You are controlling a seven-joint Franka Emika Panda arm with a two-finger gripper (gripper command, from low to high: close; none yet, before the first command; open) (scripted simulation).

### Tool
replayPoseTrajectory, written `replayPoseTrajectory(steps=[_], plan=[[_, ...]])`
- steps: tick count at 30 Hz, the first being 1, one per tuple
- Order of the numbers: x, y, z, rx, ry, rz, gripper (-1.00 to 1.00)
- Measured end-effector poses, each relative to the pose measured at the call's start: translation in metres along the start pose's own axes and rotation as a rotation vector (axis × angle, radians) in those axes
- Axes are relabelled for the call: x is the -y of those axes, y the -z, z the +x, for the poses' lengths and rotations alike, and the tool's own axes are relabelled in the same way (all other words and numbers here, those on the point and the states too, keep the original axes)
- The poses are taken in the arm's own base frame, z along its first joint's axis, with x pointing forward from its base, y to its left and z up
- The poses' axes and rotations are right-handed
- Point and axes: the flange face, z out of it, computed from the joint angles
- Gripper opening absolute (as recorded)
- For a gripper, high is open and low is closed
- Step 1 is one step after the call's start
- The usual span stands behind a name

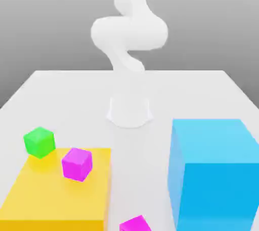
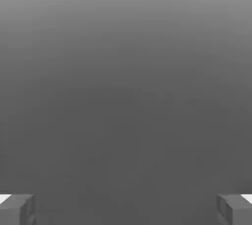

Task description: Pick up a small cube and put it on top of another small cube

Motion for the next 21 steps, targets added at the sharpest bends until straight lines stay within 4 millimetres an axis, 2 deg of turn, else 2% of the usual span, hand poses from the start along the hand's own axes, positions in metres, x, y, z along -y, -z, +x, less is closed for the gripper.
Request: replayPoseTrajectory(steps=[5,10,15,21], plan=[[0.027,-0.082,-0.066,0.154,-0.149,-0.050,0.00],[0.034,-0.155,-0.146,0.287,-0.299,-0.146,0.00],[0.022,-0.213,-0.236,0.388,-0.449,-0.282,0.00],[-0.015,-0.259,-0.346,0.453,-0.623,-0.484,0.00]])
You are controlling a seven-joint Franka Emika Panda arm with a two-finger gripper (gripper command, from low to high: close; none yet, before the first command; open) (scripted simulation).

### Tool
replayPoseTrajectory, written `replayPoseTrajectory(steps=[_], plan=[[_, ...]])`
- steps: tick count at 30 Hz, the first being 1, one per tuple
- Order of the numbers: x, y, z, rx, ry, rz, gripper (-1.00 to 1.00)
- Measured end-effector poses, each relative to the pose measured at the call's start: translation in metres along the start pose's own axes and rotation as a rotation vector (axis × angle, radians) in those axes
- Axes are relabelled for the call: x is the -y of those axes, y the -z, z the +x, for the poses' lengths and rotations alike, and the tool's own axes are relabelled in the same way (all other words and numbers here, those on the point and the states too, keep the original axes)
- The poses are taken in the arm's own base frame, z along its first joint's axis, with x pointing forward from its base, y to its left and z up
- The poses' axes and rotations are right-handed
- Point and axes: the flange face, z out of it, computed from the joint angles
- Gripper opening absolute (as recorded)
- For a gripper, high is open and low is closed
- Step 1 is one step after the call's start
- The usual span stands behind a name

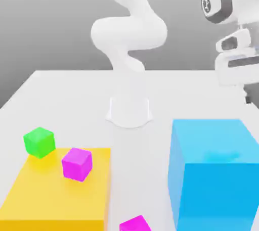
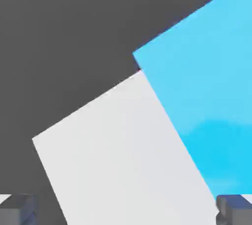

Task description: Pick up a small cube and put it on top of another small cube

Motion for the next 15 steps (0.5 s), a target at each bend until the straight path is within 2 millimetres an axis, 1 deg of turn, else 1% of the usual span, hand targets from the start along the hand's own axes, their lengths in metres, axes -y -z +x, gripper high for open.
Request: replayPoseTrajectory(steps=[1,2,4,6,9,10,11,15], plan=[[-0.012,-0.017,-0.001,-0.010,-0.012,-0.021,0.00],[-0.023,-0.032,0.003,-0.026,-0.002,-0.032,0.00],[-0.045,-0.058,0.016,-0.064,0.050,-0.043,0.00],[-0.073,-0.080,0.028,-0.113,0.077,-0.078,0.00],[-0.121,-0.108,0.048,-0.192,0.096,-0.150,0.00],[-0.132,-0.116,0.050,-0.206,0.107,-0.165,0.00],[-0.137,-0.124,0.053,-0.213,0.107,-0.171,0.00],[-0.143,-0.155,0.063,-0.216,0.096,-0.176,0.00]])
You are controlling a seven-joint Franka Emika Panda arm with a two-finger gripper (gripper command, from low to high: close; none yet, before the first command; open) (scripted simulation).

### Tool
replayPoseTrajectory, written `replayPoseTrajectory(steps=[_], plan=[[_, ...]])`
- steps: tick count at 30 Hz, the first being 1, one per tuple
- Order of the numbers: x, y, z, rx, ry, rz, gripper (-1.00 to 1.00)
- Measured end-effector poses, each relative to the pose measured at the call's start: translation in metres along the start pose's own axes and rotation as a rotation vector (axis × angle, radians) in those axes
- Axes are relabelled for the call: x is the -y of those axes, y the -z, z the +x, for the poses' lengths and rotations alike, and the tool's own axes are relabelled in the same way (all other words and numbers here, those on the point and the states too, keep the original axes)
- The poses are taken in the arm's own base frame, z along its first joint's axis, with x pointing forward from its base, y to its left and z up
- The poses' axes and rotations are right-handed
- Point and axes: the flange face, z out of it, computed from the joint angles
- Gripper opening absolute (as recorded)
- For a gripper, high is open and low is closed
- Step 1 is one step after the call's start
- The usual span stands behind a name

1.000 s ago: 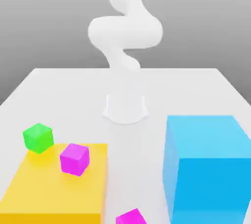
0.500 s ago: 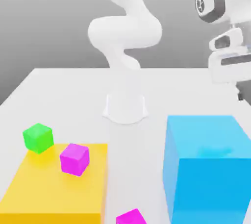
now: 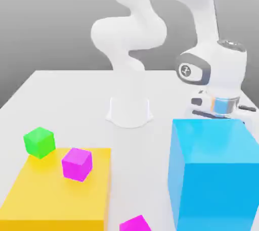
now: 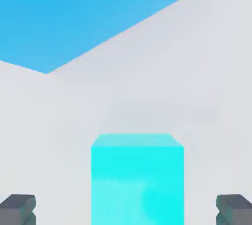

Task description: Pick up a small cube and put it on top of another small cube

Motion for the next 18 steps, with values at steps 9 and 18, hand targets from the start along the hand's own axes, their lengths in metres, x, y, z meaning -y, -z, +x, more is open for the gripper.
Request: replayPoseTrajectory(steps=[9,18], plan=[[-0.003,-0.028,0.002,-0.002,0.003,-0.001,-1.00],[-0.006,0.032,-0.002,-0.014,0.036,-0.010,-1.00]])
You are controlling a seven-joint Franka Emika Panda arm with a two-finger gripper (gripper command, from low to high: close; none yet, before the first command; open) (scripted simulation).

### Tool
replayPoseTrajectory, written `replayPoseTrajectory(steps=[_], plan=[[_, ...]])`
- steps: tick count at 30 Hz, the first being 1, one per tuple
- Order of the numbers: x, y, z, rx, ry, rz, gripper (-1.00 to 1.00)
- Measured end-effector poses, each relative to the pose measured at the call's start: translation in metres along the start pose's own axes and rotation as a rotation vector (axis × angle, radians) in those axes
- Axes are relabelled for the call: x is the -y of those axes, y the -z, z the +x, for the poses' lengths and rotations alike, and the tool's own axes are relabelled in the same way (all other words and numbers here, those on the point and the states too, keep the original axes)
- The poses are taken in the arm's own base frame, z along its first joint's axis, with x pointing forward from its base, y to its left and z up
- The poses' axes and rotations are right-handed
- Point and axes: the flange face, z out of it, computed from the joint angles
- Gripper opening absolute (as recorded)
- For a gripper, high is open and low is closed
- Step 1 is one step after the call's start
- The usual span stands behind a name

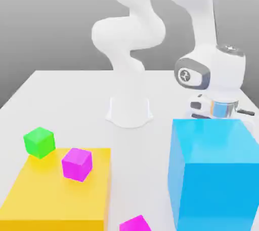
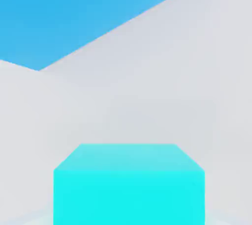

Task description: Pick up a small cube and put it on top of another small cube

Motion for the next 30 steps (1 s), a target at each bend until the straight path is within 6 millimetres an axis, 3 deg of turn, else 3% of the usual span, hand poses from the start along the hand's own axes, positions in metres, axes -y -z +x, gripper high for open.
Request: replayPoseTrajectory(steps=[9,11,16,21,26,28,30], plan=[[-0.057,-0.024,-0.027,-0.202,0.633,-0.230,-1.00],[-0.050,-0.021,-0.037,-0.223,0.766,-0.239,-1.00],[-0.004,0.005,-0.072,-0.254,1.079,-0.179,-1.00],[0.052,0.048,-0.100,-0.305,1.334,-0.079,-1.00],[0.148,0.101,-0.063,-0.299,1.291,0.036,-1.00],[0.185,0.124,-0.037,-0.303,1.259,0.083,-1.00],[0.221,0.142,0.002,-0.291,1.178,0.121,-1.00]])
